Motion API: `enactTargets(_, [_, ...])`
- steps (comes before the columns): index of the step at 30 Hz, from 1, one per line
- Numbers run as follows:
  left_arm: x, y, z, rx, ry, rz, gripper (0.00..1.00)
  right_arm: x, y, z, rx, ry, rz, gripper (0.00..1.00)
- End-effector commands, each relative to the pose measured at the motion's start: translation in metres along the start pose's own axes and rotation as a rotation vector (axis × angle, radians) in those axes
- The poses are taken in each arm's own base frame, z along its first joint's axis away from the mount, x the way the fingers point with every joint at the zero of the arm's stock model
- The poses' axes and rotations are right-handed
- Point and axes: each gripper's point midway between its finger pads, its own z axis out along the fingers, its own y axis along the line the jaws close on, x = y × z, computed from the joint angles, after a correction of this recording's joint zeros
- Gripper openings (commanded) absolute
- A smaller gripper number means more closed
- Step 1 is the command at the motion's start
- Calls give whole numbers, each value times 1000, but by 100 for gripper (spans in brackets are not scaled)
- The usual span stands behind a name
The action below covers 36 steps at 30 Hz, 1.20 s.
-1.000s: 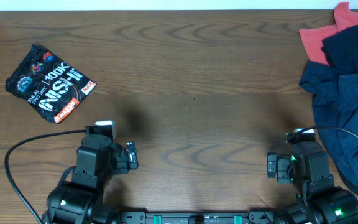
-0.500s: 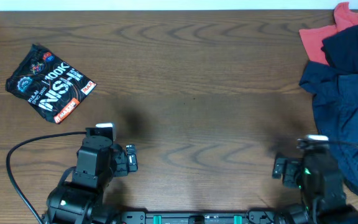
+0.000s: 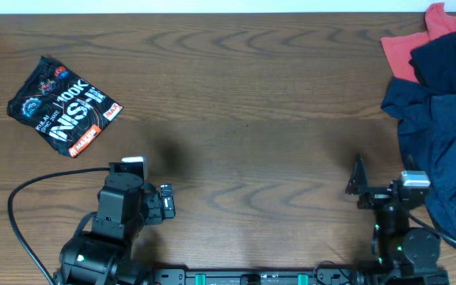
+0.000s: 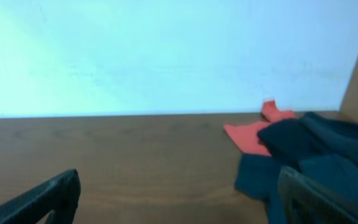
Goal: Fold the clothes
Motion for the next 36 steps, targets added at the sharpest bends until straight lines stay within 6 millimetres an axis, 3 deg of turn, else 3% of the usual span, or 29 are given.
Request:
enactTargets(1, [-2,1,-1,-7,-9,-8,98,21,0,7,-10,-37,-24,99])
enactTargets(9, [-2,1,-1,-7,-9,-8,98,58,3,6,-36,111,-76,99])
enactTargets(36, [-2,1,-1,-7,-9,-8,98,59,3,6,-36,114,-76,99])
